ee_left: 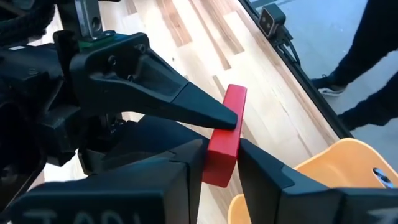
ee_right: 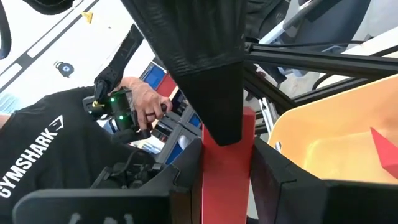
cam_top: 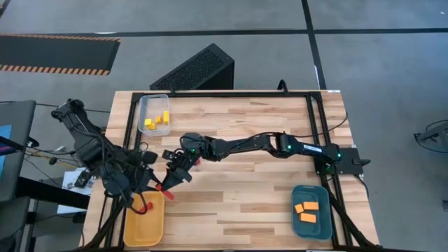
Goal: Sort & place blocks by color
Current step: Put the right red block into the yellow bin
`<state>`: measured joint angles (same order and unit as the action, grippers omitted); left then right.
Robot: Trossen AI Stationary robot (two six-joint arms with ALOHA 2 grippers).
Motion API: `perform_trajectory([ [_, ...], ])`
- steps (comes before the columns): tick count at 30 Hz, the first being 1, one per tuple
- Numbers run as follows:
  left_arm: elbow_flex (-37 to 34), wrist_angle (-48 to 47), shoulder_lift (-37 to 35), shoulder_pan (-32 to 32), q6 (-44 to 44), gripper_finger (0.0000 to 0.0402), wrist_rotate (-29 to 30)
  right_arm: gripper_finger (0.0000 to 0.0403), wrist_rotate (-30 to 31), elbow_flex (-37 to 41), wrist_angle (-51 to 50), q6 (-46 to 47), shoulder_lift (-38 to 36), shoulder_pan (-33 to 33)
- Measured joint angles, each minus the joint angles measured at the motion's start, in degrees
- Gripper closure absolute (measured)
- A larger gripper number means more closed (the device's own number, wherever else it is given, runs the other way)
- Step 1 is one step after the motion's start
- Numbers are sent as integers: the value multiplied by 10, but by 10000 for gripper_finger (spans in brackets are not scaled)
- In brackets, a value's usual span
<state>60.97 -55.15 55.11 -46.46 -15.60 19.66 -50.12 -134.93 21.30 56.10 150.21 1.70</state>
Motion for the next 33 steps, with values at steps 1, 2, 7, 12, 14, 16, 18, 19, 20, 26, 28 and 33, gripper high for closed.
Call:
perform_trajectory([
  [1,0,0,0,5,5,327,-9,296,-1,0,0,0,0,0],
  [2,0,0,0,11,10,332,-18,292,-3,0,0,0,0,-1],
  [7,0,9,0,39,29,362,-60,240,-12,1,12,-7,1,-3],
  [12,0,3,-8,46,15,371,-86,175,-9,0,2,-7,0,-12],
  [14,0,1,-10,45,-4,367,-94,159,-8,0,-11,-7,0,-16],
  [16,0,-8,-12,38,-33,365,-111,154,-3,0,-36,-7,0,-21],
  [18,0,-27,-10,27,-67,367,-143,156,14,0,-71,-6,0,-26],
  [19,0,-38,-5,20,-87,368,-165,159,25,0,-90,-7,0,-27],
  [20,0,-46,3,12,-106,369,-183,162,34,0,-110,-9,0,-30],
  [26,-43,-38,66,-41,-200,361,-238,193,103,0,-221,-24,-2,-35],
  [28,-59,-18,81,-55,-219,358,-239,205,135,0,-278,-49,-9,-35],
  [33,-88,36,98,-77,-274,357,-232,235,204,0,-432,-179,-56,-34],
])
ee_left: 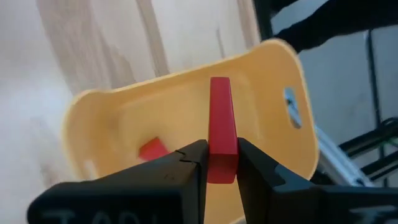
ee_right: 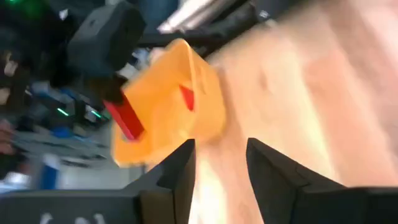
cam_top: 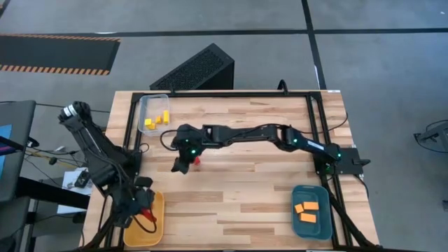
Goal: Sort & place blocks by color
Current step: Put the right red block into the yellow bin, then put the red block into the yellow bin
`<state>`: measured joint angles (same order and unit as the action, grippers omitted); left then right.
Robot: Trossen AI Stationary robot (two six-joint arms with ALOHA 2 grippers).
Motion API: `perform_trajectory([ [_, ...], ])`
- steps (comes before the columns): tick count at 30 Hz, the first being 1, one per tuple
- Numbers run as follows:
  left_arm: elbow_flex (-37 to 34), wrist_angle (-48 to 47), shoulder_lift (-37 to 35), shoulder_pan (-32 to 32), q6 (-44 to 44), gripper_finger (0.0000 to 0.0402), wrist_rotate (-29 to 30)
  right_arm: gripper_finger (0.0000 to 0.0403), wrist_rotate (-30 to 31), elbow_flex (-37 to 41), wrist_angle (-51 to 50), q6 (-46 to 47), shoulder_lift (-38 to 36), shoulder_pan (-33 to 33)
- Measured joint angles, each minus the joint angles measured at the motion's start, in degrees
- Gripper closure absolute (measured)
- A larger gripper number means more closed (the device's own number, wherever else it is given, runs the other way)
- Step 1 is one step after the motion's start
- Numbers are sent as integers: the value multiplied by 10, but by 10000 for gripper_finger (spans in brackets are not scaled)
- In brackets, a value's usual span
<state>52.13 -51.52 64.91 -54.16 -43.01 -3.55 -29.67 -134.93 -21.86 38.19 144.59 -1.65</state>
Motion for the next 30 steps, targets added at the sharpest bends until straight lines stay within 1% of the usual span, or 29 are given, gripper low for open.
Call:
perform_trajectory([
  [2,-14,25,0,-10,-25,356,4,243,28,0,-65,-52,-24,0],
  [6,-39,36,0,-35,-88,348,18,251,106,0,-165,-143,-67,-10],
  [7,-47,37,0,-39,-105,344,20,251,130,0,-186,-162,-76,-13],
  [11,-74,39,0,-56,-172,325,40,249,260,-1,-315,-233,-105,-22],
  [12,-78,41,1,-60,-181,320,41,247,281,-1,-338,-241,-106,-24],
  [13,-82,46,1,-63,-187,313,42,244,294,-1,-360,-249,-106,-27],
  [15,-84,51,1,-67,-192,301,41,237,297,0,-387,-261,-104,-27],
  [18,-83,50,1,-69,-194,283,40,226,298,11,-374,-267,-105,-21],
  [20,-83,50,-1,-69,-204,273,41,217,298,34,-336,-267,-105,-15],
  [22,-75,47,-1,-69,-216,265,56,207,293,68,-287,-258,-103,-9],
  [26,-42,34,-2,-69,-221,257,111,178,289,111,-214,-256,-102,-7],
  [30,9,-30,-2,-68,-203,255,179,146,290,152,-148,-341,-103,-4],
])
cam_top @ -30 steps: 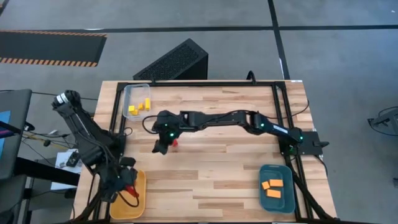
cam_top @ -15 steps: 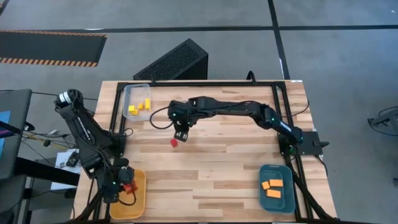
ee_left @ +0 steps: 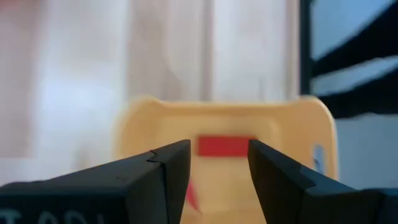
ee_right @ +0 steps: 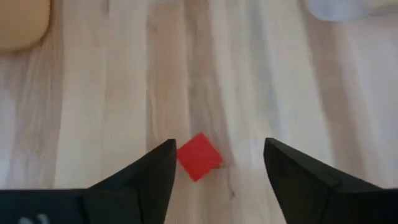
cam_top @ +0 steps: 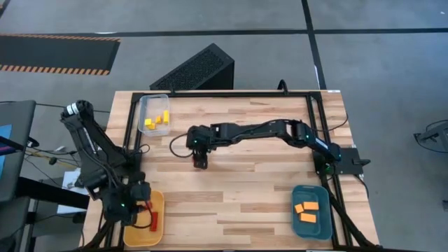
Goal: Sort & place blocks by color
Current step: Put the red block into the yellow bin
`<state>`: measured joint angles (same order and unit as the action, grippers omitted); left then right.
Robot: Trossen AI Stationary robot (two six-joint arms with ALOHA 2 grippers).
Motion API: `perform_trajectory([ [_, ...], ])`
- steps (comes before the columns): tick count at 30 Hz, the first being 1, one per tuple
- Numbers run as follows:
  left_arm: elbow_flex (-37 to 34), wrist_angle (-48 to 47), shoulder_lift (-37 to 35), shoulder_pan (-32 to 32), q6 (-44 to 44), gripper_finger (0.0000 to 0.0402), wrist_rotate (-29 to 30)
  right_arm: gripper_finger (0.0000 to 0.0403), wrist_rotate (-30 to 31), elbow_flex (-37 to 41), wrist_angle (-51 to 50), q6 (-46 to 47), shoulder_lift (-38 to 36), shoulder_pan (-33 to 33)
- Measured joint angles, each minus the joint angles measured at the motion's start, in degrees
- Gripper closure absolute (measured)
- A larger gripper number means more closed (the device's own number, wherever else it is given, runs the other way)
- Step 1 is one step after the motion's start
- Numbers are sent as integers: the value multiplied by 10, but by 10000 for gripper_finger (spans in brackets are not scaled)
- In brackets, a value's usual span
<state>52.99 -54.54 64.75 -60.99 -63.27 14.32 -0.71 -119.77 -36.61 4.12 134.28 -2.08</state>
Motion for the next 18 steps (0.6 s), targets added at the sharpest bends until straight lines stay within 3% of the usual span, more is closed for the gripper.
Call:
perform_trajectory([
  [6,93,-147,-1,0,-11,255,161,112,-38,48,52,-70,1,1],
  [12,123,-155,-26,1,-62,255,464,97,-52,97,118,-128,1,-4],
  [14,123,-151,-30,6,-63,255,502,96,-52,113,147,-136,1,-6],
  [18,120,-154,-29,28,-63,255,483,96,-57,123,157,-139,1,-11],
])
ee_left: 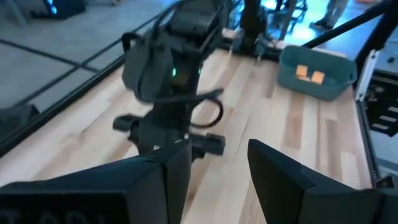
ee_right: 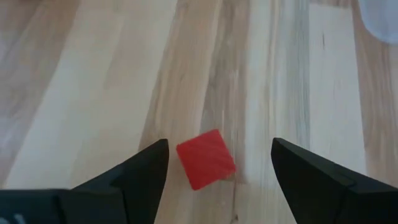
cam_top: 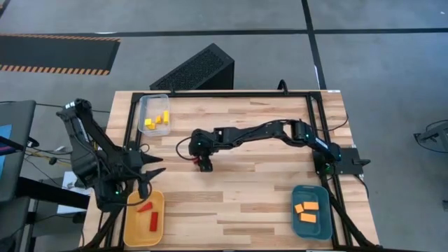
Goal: Sort & place blocks by color
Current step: Put the red block into the yellow bin
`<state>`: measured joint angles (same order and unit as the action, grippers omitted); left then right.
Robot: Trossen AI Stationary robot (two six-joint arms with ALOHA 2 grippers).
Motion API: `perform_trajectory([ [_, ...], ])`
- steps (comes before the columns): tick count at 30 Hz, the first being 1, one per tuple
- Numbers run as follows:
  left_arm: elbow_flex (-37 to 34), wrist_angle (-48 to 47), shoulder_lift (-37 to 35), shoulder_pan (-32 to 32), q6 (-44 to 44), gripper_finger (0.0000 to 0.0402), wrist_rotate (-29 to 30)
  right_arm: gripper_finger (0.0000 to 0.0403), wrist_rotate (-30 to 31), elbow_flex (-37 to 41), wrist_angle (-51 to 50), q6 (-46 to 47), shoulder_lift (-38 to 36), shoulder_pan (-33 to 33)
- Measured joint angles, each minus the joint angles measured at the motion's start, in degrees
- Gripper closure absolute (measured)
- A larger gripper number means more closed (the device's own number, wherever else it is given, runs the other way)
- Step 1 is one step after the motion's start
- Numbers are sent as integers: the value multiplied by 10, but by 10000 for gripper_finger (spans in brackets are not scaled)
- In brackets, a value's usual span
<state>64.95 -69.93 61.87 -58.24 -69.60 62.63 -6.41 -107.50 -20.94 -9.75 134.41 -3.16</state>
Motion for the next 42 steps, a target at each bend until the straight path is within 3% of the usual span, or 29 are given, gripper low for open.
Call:
perform_trajectory([
  [7,-13,4,0,39,-17,255,-39,96,-41,1,-3,-26,27,-3],
  [19,-13,23,0,60,-42,255,-36,104,-29,-4,6,5,39,10],
  [24,-13,22,0,70,-42,255,-35,147,-13,-4,-15,64,39,4],
  [32,-13,21,0,100,-124,255,-36,285,-29,-4,-45,162,16,0],
  [42,13,12,-19,121,-171,255,-59,284,-41,17,-29,164,-80,2],
])
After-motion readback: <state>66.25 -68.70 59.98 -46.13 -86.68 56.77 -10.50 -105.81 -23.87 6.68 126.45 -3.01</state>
